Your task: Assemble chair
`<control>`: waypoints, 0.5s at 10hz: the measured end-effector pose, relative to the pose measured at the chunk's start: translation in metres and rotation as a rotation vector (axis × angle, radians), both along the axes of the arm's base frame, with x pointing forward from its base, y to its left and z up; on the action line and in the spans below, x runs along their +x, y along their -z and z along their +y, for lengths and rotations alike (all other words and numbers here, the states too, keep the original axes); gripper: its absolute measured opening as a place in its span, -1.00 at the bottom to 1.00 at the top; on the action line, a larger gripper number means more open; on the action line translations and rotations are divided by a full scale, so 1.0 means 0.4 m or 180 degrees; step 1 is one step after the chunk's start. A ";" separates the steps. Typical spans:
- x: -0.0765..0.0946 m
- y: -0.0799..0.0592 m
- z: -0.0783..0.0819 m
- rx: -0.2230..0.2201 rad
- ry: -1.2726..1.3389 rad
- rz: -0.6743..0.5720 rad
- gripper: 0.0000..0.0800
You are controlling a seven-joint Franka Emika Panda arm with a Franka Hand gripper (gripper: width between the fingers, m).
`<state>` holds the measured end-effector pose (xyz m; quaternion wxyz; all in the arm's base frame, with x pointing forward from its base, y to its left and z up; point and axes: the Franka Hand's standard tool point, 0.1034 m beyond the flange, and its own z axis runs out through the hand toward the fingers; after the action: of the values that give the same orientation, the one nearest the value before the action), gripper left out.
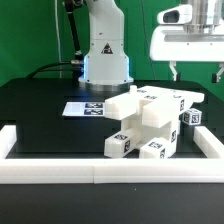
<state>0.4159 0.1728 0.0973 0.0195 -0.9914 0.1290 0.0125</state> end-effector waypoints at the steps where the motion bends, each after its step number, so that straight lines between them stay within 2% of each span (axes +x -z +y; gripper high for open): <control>1: -0.014 0.010 0.019 -0.0013 -0.0041 -0.0026 0.62; 2: -0.024 0.016 0.035 -0.0030 -0.0155 -0.0018 0.62; 5: -0.032 0.029 0.047 -0.0059 -0.0407 -0.0010 0.62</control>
Offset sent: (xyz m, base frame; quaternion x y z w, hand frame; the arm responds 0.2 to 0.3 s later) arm -0.0020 0.0105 -0.0082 -0.0419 0.0073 -0.1294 0.9907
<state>0.4029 0.1917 0.0855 0.0096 -0.9977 0.0655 0.0110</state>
